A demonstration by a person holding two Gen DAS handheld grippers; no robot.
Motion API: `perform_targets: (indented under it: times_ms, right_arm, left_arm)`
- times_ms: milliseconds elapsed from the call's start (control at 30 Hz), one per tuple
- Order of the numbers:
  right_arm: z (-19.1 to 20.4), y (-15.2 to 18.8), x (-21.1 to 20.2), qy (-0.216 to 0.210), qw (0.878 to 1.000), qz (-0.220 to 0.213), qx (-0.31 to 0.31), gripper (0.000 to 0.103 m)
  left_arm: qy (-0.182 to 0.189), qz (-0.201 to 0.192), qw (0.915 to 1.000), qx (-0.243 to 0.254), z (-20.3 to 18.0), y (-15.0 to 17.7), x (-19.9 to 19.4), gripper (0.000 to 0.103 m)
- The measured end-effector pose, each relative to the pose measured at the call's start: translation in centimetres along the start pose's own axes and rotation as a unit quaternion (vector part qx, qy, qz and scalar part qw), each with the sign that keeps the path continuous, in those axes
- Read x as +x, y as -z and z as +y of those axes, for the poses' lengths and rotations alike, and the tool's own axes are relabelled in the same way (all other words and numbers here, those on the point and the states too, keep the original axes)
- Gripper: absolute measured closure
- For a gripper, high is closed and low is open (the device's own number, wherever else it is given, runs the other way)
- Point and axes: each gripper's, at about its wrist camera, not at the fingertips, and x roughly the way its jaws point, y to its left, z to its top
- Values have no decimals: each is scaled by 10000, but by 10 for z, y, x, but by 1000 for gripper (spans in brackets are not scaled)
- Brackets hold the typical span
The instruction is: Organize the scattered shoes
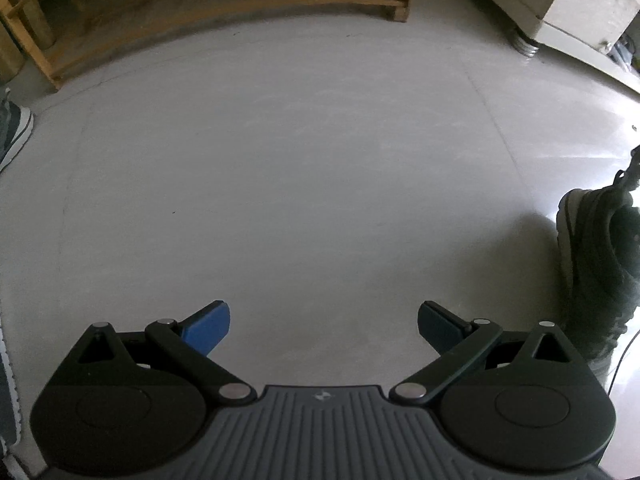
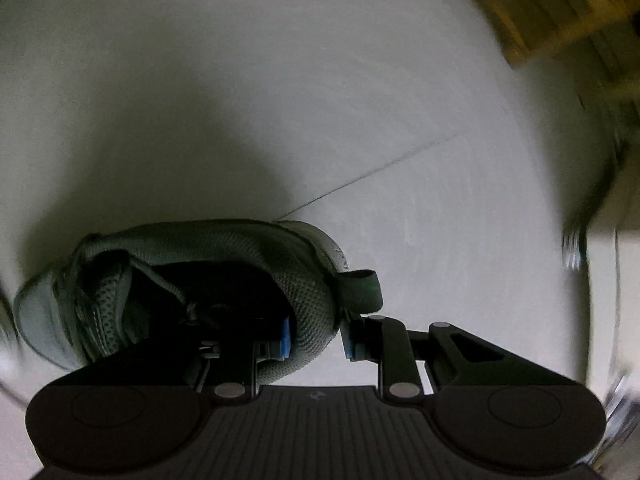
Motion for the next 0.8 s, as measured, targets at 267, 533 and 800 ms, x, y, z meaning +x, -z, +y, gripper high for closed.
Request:
perform_targets:
  times_ms: [267,533,800]
  right_arm:
    - [-8,3,8,-169,9976,85,-662,79]
    - [-15,1,2,-304,9965,-66,-772,47]
    - [-37,13,-33,-83,9973,-236,-688,7]
  left_arm:
    - [-15,38,9999,-132,5,3,1,2]
    - [67,-53,9999,-139,9,-3,4,2]
    - [207,-172,9993,-243,10,-1,-6,2]
